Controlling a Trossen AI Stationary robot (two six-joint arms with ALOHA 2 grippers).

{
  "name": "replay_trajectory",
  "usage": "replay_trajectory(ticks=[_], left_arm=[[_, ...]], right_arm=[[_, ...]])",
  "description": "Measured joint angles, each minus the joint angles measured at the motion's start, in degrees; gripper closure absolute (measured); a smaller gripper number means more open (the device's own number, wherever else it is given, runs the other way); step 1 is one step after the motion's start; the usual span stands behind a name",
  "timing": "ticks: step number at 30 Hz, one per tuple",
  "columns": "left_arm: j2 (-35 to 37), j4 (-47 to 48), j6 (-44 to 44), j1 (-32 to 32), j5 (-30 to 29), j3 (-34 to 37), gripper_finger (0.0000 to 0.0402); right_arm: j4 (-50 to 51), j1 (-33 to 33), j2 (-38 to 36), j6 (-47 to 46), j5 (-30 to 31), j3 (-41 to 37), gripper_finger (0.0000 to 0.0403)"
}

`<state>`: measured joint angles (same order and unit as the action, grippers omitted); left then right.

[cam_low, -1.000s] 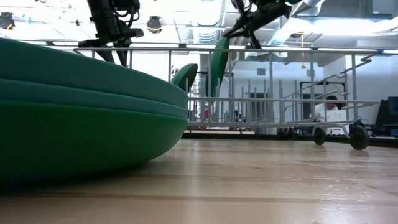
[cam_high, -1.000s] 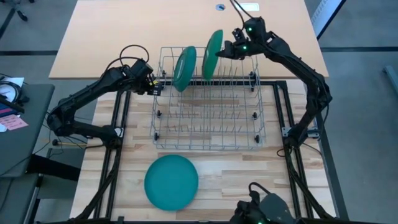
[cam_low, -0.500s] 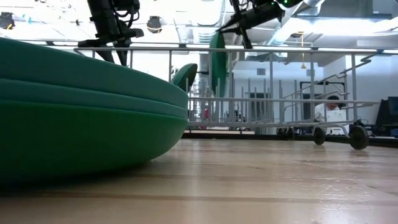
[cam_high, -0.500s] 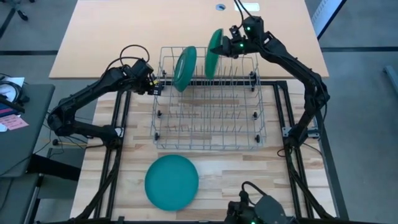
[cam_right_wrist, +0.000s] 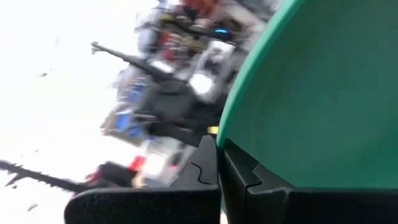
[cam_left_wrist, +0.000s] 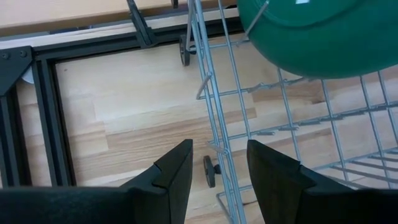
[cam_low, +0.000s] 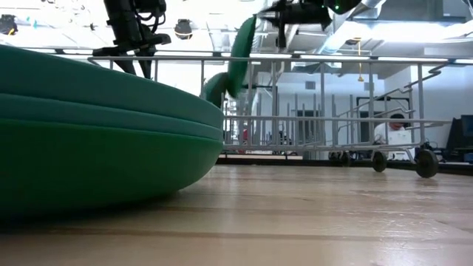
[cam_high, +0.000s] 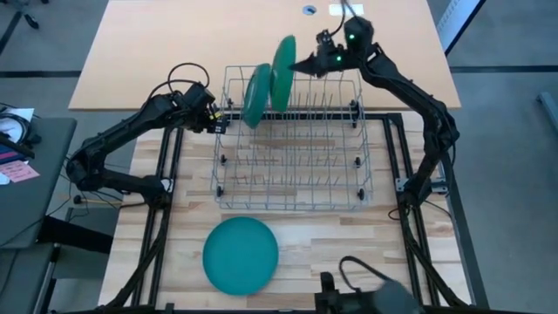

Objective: Sort dishes
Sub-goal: Put the green plate in the dish rack

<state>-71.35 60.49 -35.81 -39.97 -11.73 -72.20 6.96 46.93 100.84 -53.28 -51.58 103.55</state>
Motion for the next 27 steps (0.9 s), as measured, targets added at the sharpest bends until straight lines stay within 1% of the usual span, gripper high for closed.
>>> replay_trajectory(ticks=[3,5,6,8,10,12,17,20,24,27], left_arm=[[0.0,0.02,0.0,0.0,0.5,0.0,0.0256],[0.0,0.13,0.0,0.0,0.59,0.0,0.0256],[0.0,0.11,0.0,0.0,0.59,0.0,0.0256],[0.0,0.11,0.0,0.0,0.63,0.0,0.0256],[0.0,0.11,-0.06,0.0,0.64,0.0,0.0255],[0.0,0.12,-0.25,0.0,0.64,0.0,0.0255],[-0.01,0.22,-0.44,0.0,0.65,0.0,0.0255],[0.0,0.48,-0.67,0.0,0.66,0.0,0.0255],[0.0,0.48,-0.67,0.0,0.42,0.0,0.0255],[-0.02,0.46,-1.01,0.0,0.1,0.0,0.0255]], right_arm=[[-13.56,1.06,-0.43,-8.21,-2.14,0.18,0.0402],[-20.13,2.66,-0.61,-13.38,-3.7,0.32,0.0402],[-22.08,3.43,-0.61,-15.29,-4.26,0.32,0.0402],[-22.31,4.69,-0.54,-17.04,-4.38,0.3,0.0402],[-19.74,5.59,-0.39,-16.76,-5.2,0.18,0.0402],[-14.47,5.88,-0.51,-13.8,-6.86,0.15,0.0402],[6.85,5.83,-0.74,1.28,-8.79,0.15,0.0403],[14.61,6.21,-0.57,8.04,-8.67,0.08,0.0403],[15.6,6.53,-0.33,10.02,-8.95,-0.53,0.0403],[10.61,5.72,-0.17,6.34,-9.62,-3.82,0.0403]])
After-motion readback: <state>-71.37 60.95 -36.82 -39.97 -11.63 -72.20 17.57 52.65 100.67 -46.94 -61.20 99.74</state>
